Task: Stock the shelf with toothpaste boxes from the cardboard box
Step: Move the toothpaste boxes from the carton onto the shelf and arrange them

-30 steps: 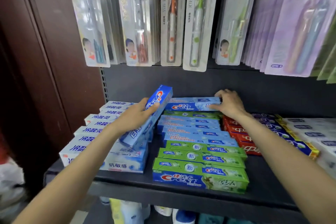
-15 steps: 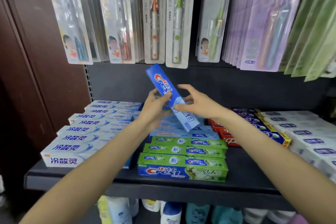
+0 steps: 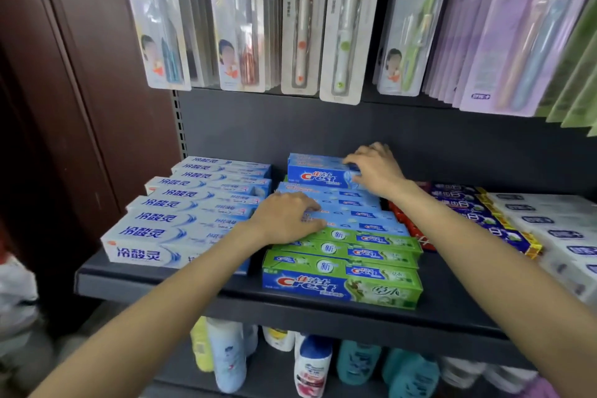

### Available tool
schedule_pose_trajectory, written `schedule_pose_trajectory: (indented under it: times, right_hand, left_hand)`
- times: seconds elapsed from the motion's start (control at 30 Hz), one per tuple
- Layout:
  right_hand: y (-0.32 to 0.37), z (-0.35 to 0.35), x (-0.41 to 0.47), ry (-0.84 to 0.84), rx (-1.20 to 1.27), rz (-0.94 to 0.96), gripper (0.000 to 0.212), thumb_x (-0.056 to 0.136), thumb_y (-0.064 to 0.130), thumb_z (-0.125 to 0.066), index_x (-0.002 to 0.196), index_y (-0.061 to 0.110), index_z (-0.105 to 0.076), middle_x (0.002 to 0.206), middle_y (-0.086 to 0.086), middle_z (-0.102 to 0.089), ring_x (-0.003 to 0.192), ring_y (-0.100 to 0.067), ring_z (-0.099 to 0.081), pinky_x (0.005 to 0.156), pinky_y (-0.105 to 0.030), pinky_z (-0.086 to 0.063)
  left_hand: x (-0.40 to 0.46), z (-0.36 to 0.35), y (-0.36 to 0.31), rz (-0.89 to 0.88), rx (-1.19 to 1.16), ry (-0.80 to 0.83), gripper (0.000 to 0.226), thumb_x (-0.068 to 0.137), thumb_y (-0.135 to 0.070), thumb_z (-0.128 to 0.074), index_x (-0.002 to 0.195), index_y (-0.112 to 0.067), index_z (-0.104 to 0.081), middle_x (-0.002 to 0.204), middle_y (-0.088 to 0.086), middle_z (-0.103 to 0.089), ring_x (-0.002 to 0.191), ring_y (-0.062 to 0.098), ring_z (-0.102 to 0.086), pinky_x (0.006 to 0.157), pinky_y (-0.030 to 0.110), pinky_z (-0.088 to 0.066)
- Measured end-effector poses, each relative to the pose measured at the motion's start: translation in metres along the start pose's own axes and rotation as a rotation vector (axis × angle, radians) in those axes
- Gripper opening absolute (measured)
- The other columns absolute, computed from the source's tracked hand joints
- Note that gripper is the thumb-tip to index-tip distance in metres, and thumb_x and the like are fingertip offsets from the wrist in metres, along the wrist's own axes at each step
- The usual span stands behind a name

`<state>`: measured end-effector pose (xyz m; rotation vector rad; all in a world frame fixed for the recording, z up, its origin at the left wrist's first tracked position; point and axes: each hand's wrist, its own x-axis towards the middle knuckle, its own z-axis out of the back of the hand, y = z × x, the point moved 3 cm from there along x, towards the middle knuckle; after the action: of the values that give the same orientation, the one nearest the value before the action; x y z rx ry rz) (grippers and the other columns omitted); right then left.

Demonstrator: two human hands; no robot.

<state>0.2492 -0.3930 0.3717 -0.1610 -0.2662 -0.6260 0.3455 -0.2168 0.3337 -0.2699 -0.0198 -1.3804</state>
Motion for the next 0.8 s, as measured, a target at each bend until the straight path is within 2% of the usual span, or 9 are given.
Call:
schedule_pose_trajectory:
  times: [0.07, 0.17, 0.27, 0.33, 0.43, 0.53, 0.6, 0.67, 0.8]
  right_hand:
    - [0.003, 0.003, -0.014, -0.132, -0.030, -0.004, 0.034, 0.090, 0.020, -0.059, 0.123, 0.028, -0.059, 0.129, -0.003, -0.056, 0.119, -0.028, -0.041, 0.108, -0.042, -0.025]
    - [0.013, 0.021, -0.059, -0.284, 0.110, 0.046, 0.028, 0.091, 0.023, -0.057, 0.117, 0.023, -0.064, 0.118, -0.002, -0.063, 0.114, -0.027, -0.048, 0.096, -0.038, -0.034]
    - [0.021, 0.039, -0.117, -0.387, 0.255, 0.063, 0.022, 0.090, 0.024, -0.057, 0.110, 0.024, -0.067, 0.095, 0.008, -0.067, 0.093, -0.020, -0.061, 0.074, -0.030, -0.042]
    - [0.021, 0.043, -0.160, -0.455, 0.305, 0.052, 0.019, 0.089, 0.026, -0.058, 0.104, 0.025, -0.069, 0.083, 0.013, -0.068, 0.076, -0.017, -0.065, 0.063, -0.027, -0.044]
    - [0.011, 0.035, -0.230, -0.570, 0.314, 0.063, 0.019, 0.087, 0.026, -0.055, 0.098, 0.022, -0.070, 0.081, 0.007, -0.070, 0.066, -0.016, -0.065, 0.055, -0.031, -0.052]
    - [0.002, 0.012, -0.301, -0.608, 0.352, 0.094, 0.017, 0.088, 0.021, -0.058, 0.096, 0.017, -0.072, 0.082, 0.004, -0.071, 0.071, -0.013, -0.065, 0.061, -0.031, -0.052]
    - [-0.006, -0.017, -0.345, -0.529, 0.375, 0.123, 0.017, 0.088, 0.019, -0.056, 0.094, 0.016, -0.072, 0.082, 0.004, -0.071, 0.071, -0.012, -0.065, 0.059, -0.029, -0.052]
    - [-0.015, -0.057, -0.386, -0.334, 0.419, 0.119, 0.019, 0.087, 0.023, -0.053, 0.094, 0.018, -0.070, 0.080, 0.004, -0.069, 0.069, -0.015, -0.065, 0.055, -0.030, -0.052]
    - [-0.030, -0.150, -0.460, 0.145, 0.471, 0.029, 0.022, 0.082, 0.026, -0.053, 0.096, 0.024, -0.068, 0.082, 0.006, -0.068, 0.072, -0.017, -0.067, 0.053, -0.031, -0.053]
  left_hand:
    - [-0.001, 0.000, -0.001, 0.001, 0.006, -0.021, 0.049, 0.091, -0.055, -0.045, 0.129, -0.026, -0.053, 0.136, -0.006, -0.053, 0.123, 0.016, -0.049, 0.101, 0.034, -0.036]
    - [-0.010, 0.005, -0.012, -0.035, -0.023, -0.193, 0.041, 0.092, -0.050, -0.048, 0.124, -0.026, -0.057, 0.126, -0.006, -0.060, 0.115, 0.015, -0.055, 0.092, 0.033, -0.044]
    - [-0.036, 0.016, -0.041, -0.217, -0.081, -0.497, 0.029, 0.091, -0.040, -0.048, 0.110, -0.026, -0.066, 0.100, -0.011, -0.070, 0.094, 0.010, -0.064, 0.075, 0.031, -0.051]
    - [-0.058, 0.014, -0.070, -0.383, -0.074, -0.622, 0.026, 0.091, -0.034, -0.049, 0.101, -0.022, -0.070, 0.084, -0.011, -0.070, 0.078, 0.012, -0.065, 0.067, 0.027, -0.050]
    - [-0.092, -0.007, -0.113, -0.509, -0.107, -0.678, 0.021, 0.090, -0.025, -0.053, 0.094, -0.016, -0.072, 0.076, -0.007, -0.070, 0.068, 0.017, -0.062, 0.061, 0.028, -0.048]
    - [-0.125, -0.045, -0.149, -0.496, -0.176, -0.670, 0.019, 0.089, -0.021, -0.055, 0.093, -0.013, -0.072, 0.077, -0.003, -0.069, 0.069, 0.016, -0.057, 0.065, 0.025, -0.045]
    - [-0.148, -0.082, -0.168, -0.434, -0.247, -0.596, 0.018, 0.089, -0.019, -0.056, 0.093, -0.012, -0.072, 0.077, -0.002, -0.069, 0.069, 0.013, -0.057, 0.067, 0.023, -0.044]
    - [-0.172, -0.132, -0.180, -0.302, -0.326, -0.480, 0.020, 0.090, -0.022, -0.054, 0.093, -0.013, -0.072, 0.078, -0.003, -0.070, 0.071, 0.012, -0.060, 0.066, 0.024, -0.047]
    - [-0.224, -0.253, -0.181, 0.181, -0.511, -0.075, 0.030, 0.085, -0.037, -0.046, 0.104, -0.025, -0.066, 0.084, -0.008, -0.070, 0.075, 0.010, -0.064, 0.067, 0.029, -0.051]
